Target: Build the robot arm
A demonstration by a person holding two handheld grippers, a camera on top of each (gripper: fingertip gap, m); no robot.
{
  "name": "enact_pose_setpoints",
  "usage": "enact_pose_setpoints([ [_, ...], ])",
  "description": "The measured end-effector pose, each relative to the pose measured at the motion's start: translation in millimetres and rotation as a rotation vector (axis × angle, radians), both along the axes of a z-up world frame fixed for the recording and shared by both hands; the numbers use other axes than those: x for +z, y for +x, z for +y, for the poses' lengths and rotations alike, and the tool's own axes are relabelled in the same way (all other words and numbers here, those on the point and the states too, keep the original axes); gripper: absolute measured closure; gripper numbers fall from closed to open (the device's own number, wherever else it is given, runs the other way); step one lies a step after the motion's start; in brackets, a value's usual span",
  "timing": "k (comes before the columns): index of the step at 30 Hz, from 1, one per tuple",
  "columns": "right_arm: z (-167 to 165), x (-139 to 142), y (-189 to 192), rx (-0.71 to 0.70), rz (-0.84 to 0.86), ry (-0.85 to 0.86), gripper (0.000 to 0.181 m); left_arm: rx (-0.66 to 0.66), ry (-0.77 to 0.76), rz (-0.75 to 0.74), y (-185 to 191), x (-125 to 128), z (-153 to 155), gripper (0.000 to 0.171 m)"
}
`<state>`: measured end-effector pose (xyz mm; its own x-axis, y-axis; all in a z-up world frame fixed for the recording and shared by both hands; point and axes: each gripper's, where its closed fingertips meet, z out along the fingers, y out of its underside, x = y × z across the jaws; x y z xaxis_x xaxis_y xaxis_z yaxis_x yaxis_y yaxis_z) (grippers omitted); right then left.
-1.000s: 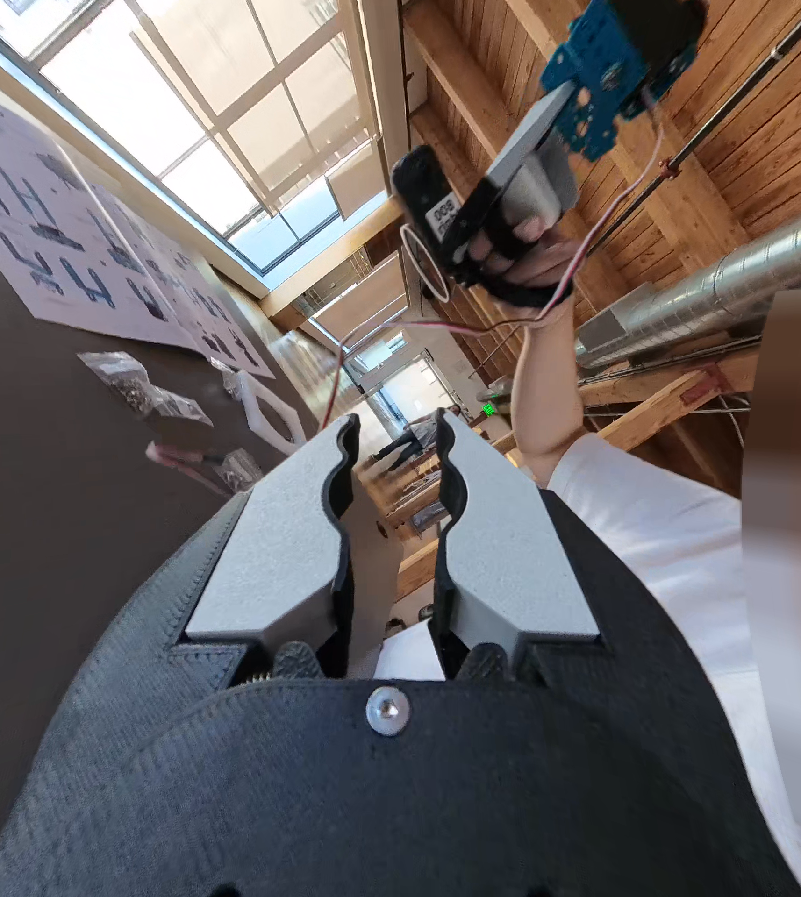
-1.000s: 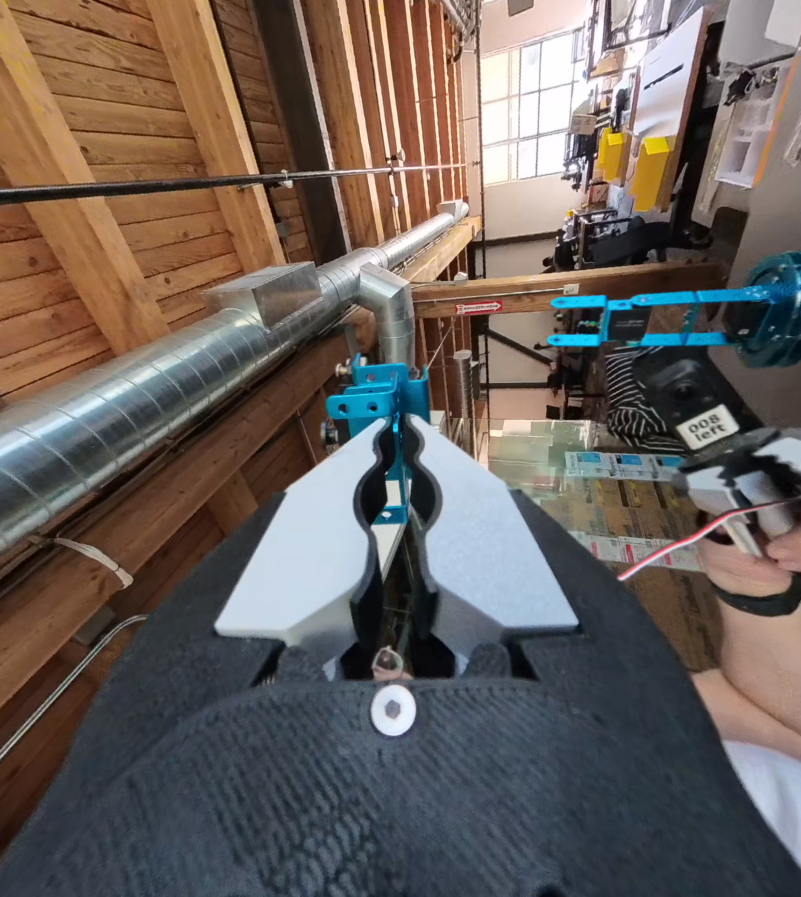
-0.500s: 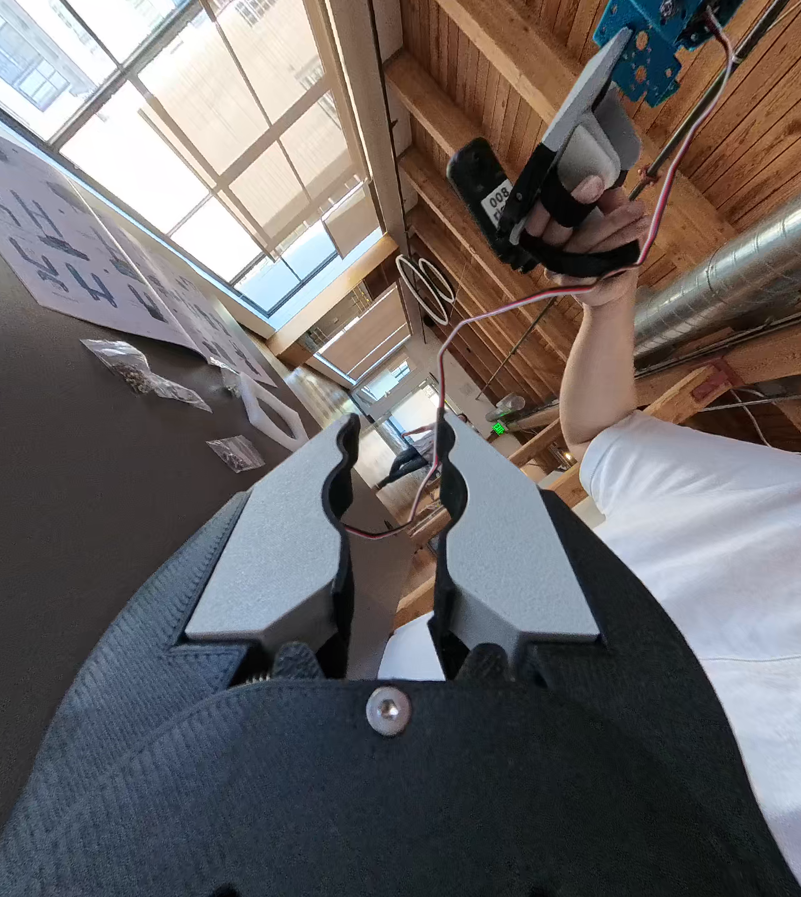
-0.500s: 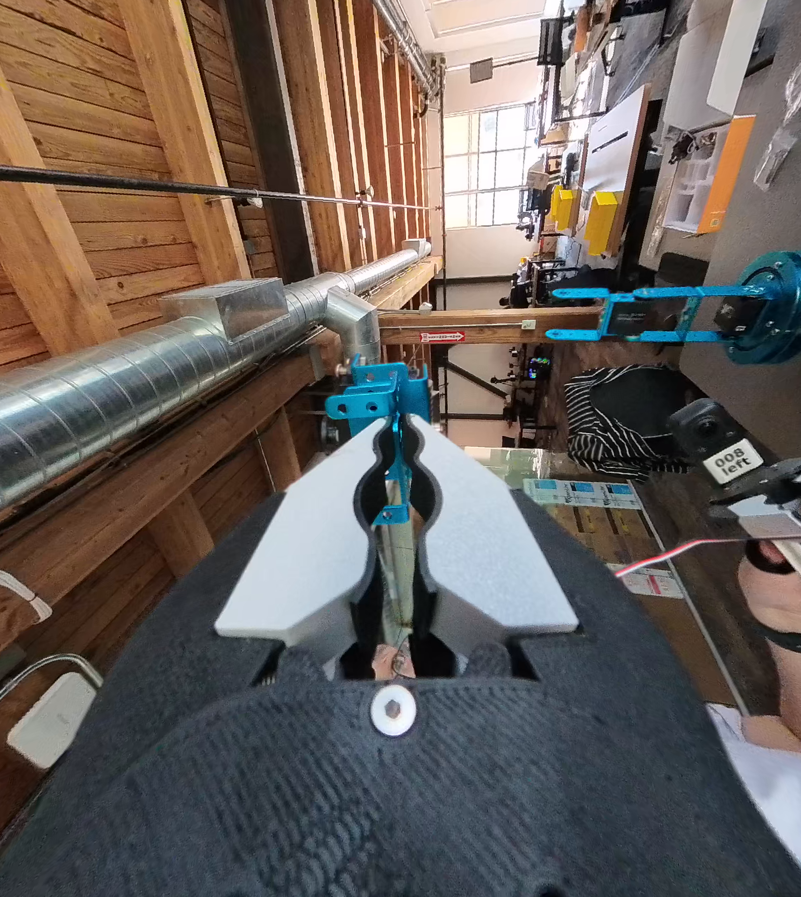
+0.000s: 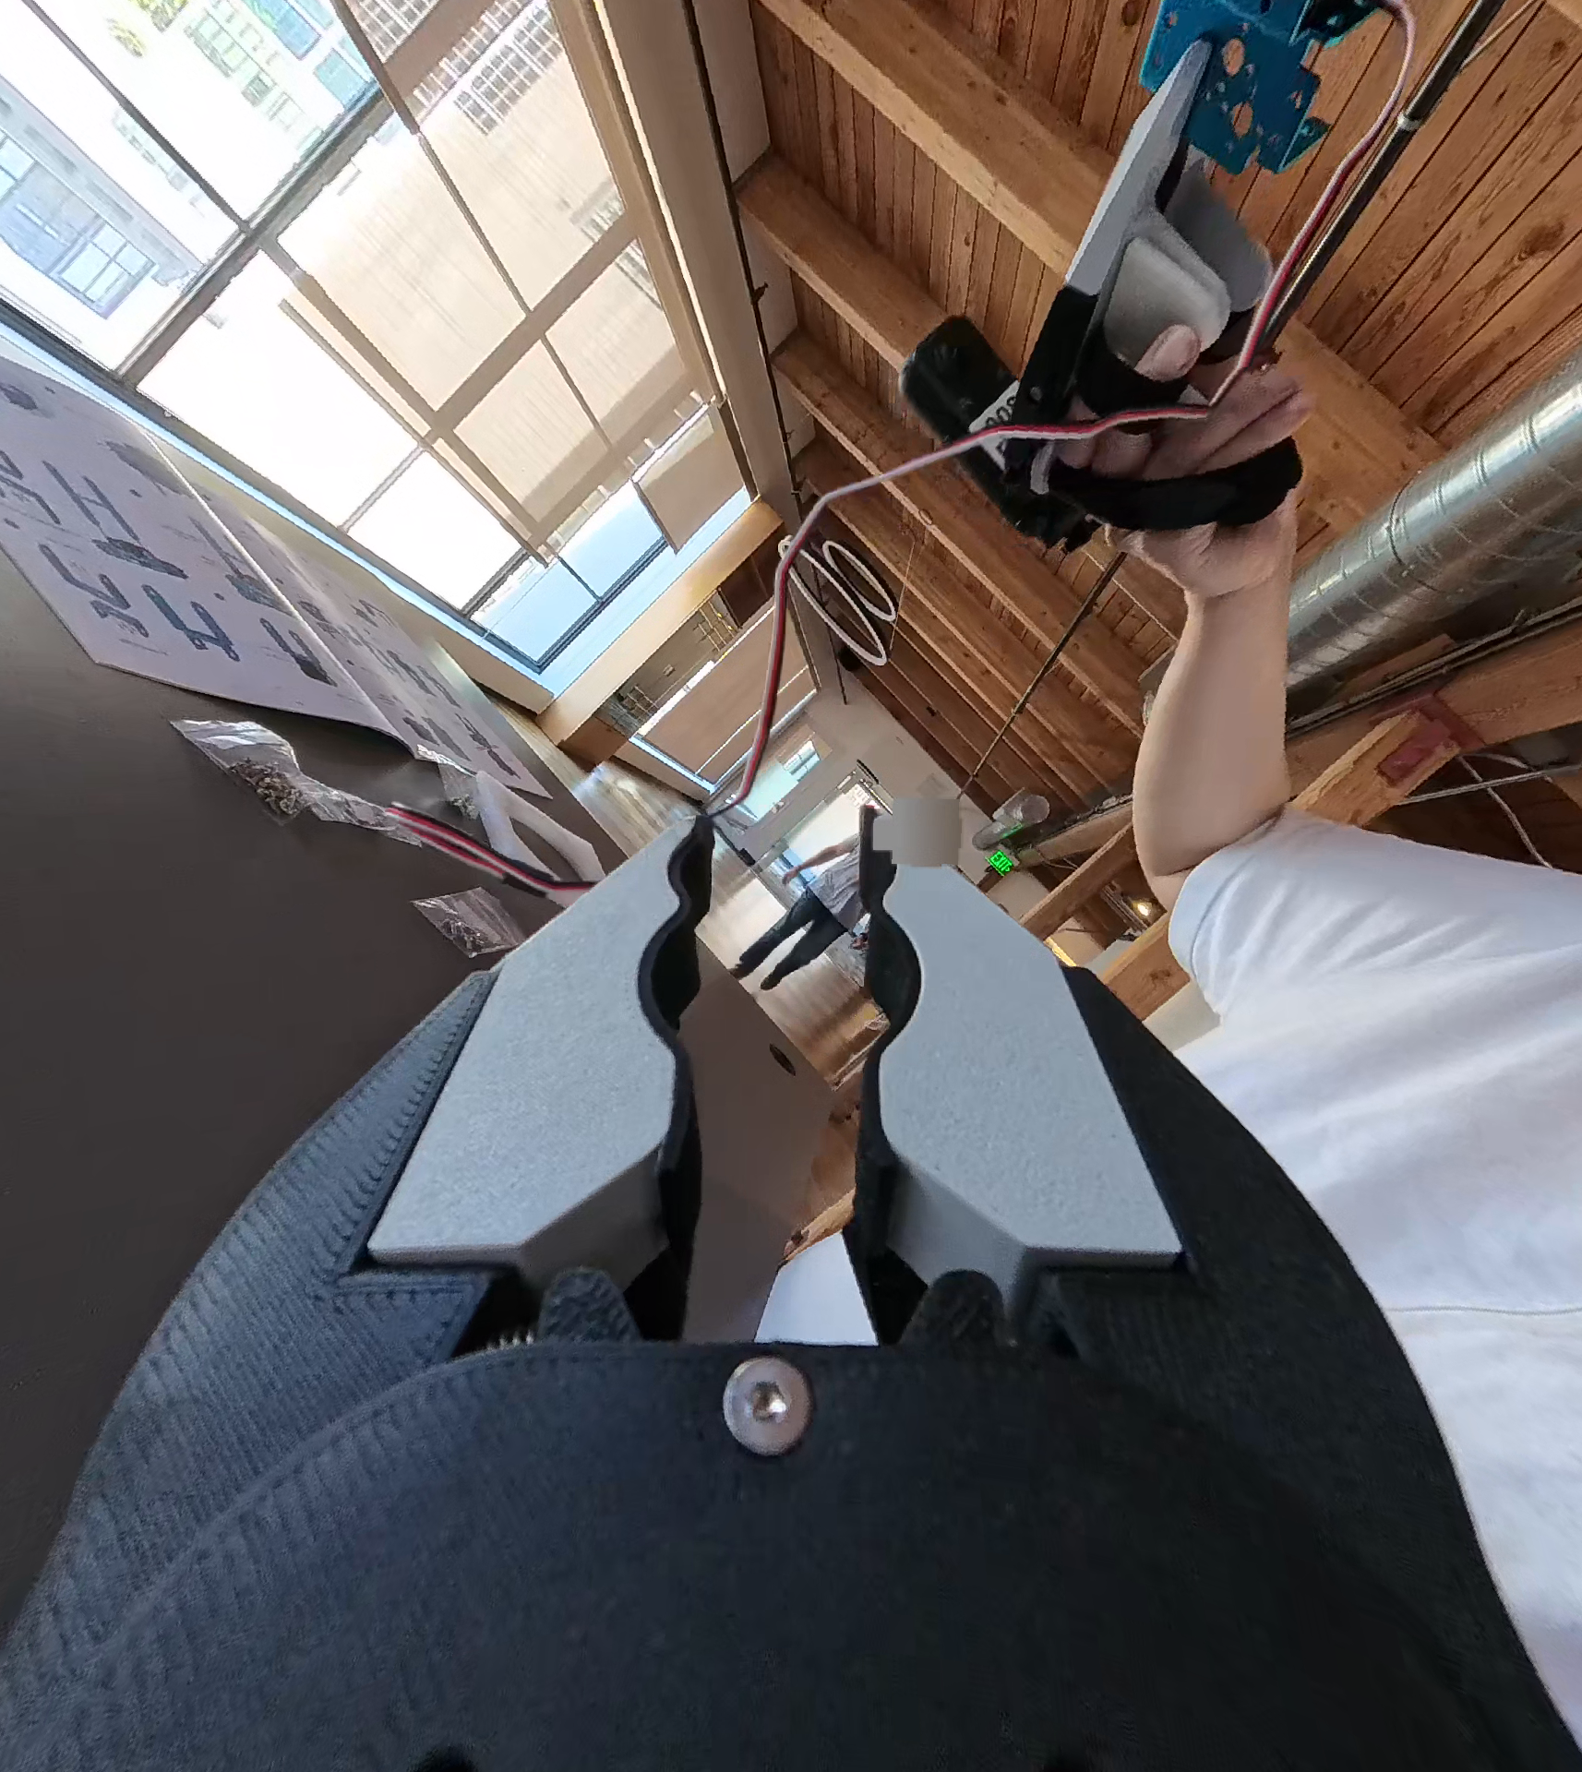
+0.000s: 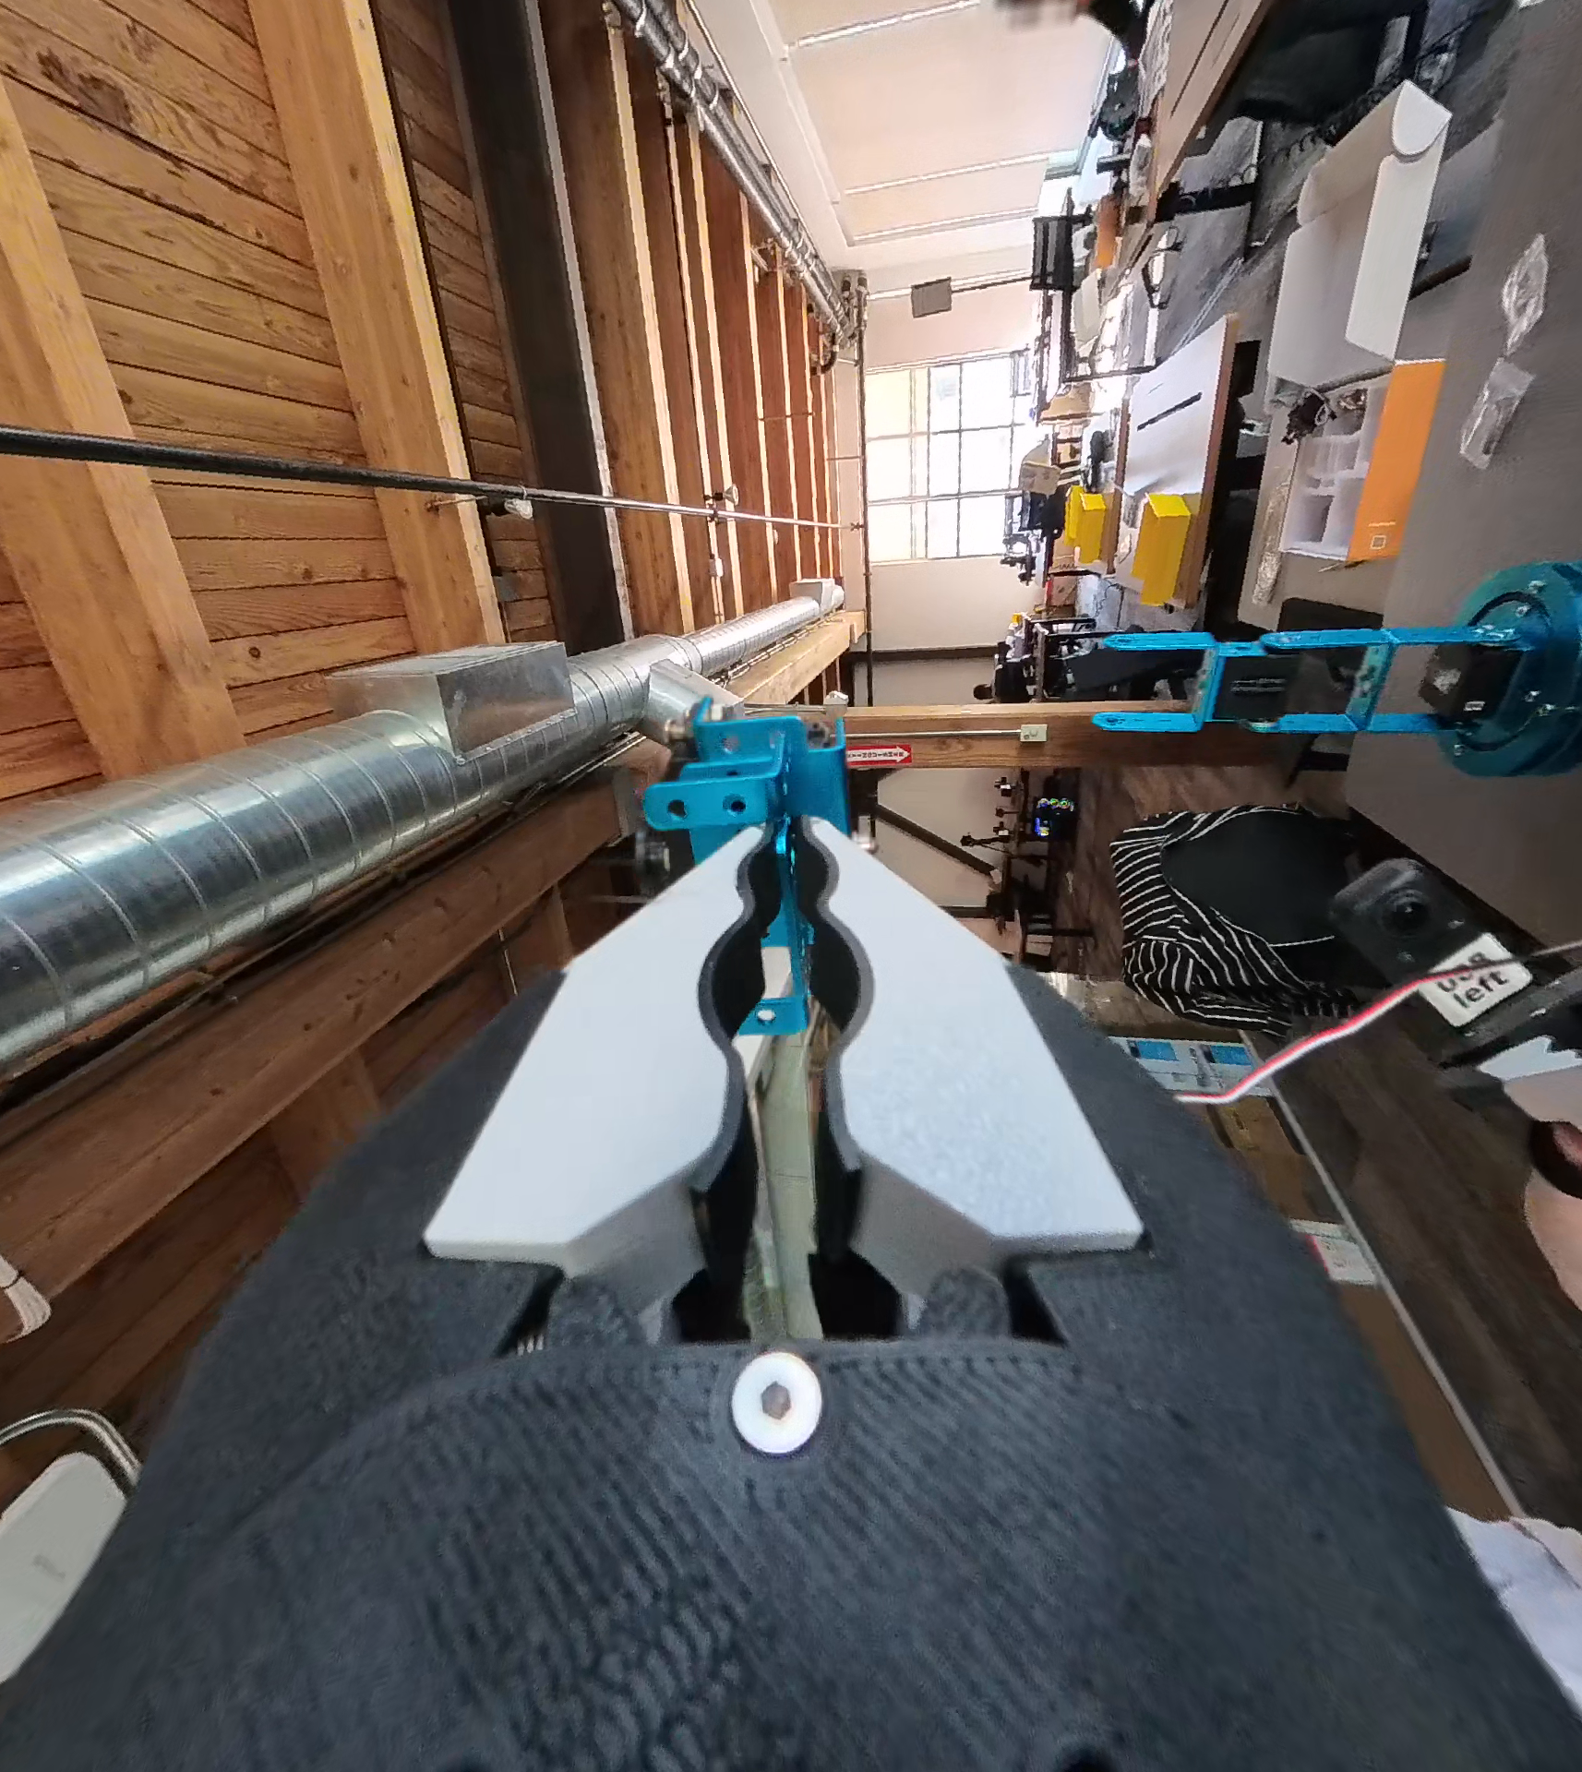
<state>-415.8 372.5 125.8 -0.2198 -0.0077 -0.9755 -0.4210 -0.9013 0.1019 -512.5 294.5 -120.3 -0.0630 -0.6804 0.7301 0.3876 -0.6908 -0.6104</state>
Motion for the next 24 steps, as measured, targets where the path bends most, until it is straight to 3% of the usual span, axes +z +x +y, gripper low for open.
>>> enact_pose_setpoints([
  [5,-5,1,-3,0.04,-0.027,-0.001,0.18,0.043,0.009,0.013,-5,-2,3,0.142],
  [8,6,5,10,-0.021,-0.04,0.033,0.18,0.093,0.033,0.06,-9,-3,7,0.142],
  [15,89,29,113,-0.477,-0.058,0.156,0.18,0.085,0.018,0.094,-1,-4,6,0.143],
  [21,141,34,204,-0.942,-0.044,0.216,0.18,0.051,-0.007,0.098,10,-5,0,0.143],
  [24,158,27,232,-1.082,-0.032,0.184,0.181,0.036,-0.003,0.118,14,-5,-5,0.143],
])
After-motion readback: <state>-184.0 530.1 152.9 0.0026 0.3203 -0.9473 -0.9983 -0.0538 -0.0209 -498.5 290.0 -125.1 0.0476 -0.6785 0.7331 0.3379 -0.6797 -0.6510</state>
